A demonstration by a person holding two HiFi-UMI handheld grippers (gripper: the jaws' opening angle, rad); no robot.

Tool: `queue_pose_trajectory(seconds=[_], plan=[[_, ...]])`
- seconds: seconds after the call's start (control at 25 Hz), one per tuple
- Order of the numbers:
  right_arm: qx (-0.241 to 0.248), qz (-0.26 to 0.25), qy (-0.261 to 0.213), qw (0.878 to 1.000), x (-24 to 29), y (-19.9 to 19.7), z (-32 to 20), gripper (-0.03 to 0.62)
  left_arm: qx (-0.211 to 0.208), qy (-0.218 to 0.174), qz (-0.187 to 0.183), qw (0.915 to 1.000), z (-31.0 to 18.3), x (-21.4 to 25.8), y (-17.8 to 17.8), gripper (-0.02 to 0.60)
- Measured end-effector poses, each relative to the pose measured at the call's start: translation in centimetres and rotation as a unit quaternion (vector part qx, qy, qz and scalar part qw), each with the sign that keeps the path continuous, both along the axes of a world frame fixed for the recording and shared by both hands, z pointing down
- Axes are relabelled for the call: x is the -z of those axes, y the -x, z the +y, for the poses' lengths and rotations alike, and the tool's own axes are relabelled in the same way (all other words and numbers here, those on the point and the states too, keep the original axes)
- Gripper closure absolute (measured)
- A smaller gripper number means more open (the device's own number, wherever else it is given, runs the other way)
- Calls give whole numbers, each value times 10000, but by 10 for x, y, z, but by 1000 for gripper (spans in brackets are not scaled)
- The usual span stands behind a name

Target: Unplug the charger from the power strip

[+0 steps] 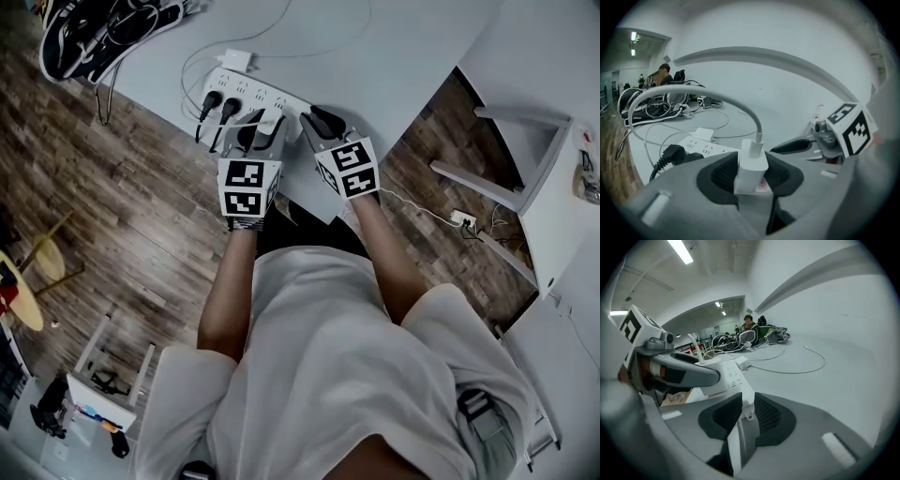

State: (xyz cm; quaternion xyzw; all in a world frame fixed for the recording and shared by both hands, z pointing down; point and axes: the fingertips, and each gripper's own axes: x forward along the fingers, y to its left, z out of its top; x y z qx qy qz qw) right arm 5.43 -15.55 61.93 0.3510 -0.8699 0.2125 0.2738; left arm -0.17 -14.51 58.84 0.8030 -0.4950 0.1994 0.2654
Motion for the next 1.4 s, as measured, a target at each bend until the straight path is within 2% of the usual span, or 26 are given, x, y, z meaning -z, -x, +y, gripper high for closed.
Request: queue_pose_trajectory(seconds=[0.08,0.16,0.36,0.48,0.56,0.72,0.8,1.0,1.2,1.28,1.4], plan=[[-52,-94,2,9999,0,0,1,506,121,46,214,9997,0,1,3,423],[-85,-157,0,9998,0,0,1,502,138,53,203,9997,0,1,5,423],[-102,-126,-14,9999,-1,0,0,502,-190,-94,-597,9980,0,0,2,437],[-158,-115,-56,9998,-1,0,0,502,-269,-125,-799,9964,1,0,-1,439],[-177,-114,-53,9998,-1,-1,1,502,-192,-73,-629,9978,0,0,0,439],[-206,-116,-17,9997,-1,-2,0,494,53,81,-42,9999,-1,2,5,434],[-210,-96,-15,9997,-1,-2,0,491,18,70,-103,9999,0,2,5,434],[-216,-31,-66,9997,-2,-2,-1,491,-317,-80,-710,9969,0,1,0,439],[-197,28,-84,9998,-1,-2,1,490,-441,-55,-912,9948,1,1,-3,439],[-209,49,-95,9997,-1,-3,1,490,-404,12,-831,9957,1,1,-3,439],[-224,53,-116,9997,-1,-2,0,490,-162,237,-272,9992,0,1,4,439]])
